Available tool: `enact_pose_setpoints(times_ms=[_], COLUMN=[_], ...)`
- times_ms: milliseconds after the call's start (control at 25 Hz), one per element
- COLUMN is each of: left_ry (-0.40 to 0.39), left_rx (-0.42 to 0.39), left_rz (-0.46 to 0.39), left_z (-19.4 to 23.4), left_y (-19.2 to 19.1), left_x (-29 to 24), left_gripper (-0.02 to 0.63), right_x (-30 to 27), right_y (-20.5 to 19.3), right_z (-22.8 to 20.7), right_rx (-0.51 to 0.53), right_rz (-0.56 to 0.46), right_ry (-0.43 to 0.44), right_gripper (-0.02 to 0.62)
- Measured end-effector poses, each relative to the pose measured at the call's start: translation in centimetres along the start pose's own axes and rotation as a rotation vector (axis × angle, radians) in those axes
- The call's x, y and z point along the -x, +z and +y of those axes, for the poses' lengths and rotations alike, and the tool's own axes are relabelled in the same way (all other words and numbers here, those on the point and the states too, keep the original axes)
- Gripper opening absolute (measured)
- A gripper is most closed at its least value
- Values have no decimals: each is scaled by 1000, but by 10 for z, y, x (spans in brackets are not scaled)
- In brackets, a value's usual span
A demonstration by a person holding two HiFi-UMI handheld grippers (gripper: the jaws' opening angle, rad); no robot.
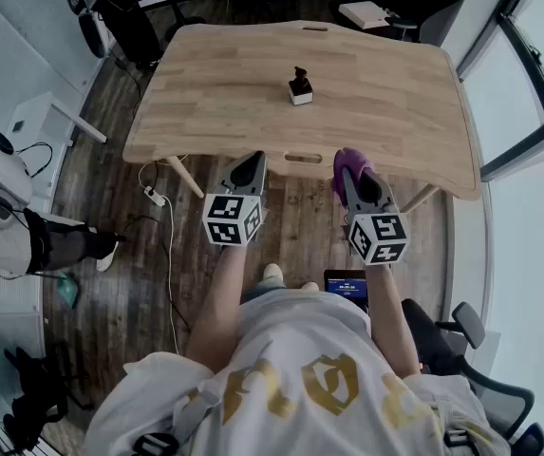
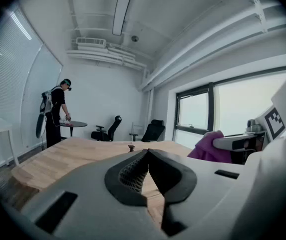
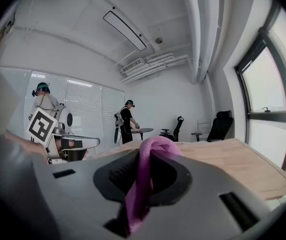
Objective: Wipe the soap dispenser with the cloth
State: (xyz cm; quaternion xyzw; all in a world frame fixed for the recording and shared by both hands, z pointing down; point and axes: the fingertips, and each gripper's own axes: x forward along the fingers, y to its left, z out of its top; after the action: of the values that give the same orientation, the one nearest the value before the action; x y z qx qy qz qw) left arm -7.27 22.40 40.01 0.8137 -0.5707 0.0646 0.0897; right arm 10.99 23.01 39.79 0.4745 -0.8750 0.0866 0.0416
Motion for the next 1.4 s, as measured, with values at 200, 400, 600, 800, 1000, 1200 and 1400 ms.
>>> enact_pose_setpoints(times_ms=[200, 400, 600, 800, 1000, 1200, 1400], left_ry=[20, 22, 9, 14, 46, 41, 37], left_rx=[45, 36, 24, 21, 51, 56, 42], left_rz=[-1, -7, 2, 2, 14, 28, 37], left_z=[2, -3, -15, -21, -13, -6, 14], left_y=[-4, -4, -5, -5, -13, -16, -18], left_x=[1, -4, -8, -7, -12, -35, -72], left_gripper=[9, 9, 9, 9, 9, 9, 9], right_x=[6, 10, 15, 19, 13, -9, -46], right_y=[-1, -6, -2, -5, -12, -16, -21], right_z=[-2, -8, -19, -26, -27, -41, -58], right_rx=[18, 25, -6, -15, -11, -20, -21], right_rz=[8, 17, 2, 13, 38, 59, 75], right_ry=[12, 18, 11, 9, 32, 22, 16], right_gripper=[49, 49, 50, 49, 49, 51, 51])
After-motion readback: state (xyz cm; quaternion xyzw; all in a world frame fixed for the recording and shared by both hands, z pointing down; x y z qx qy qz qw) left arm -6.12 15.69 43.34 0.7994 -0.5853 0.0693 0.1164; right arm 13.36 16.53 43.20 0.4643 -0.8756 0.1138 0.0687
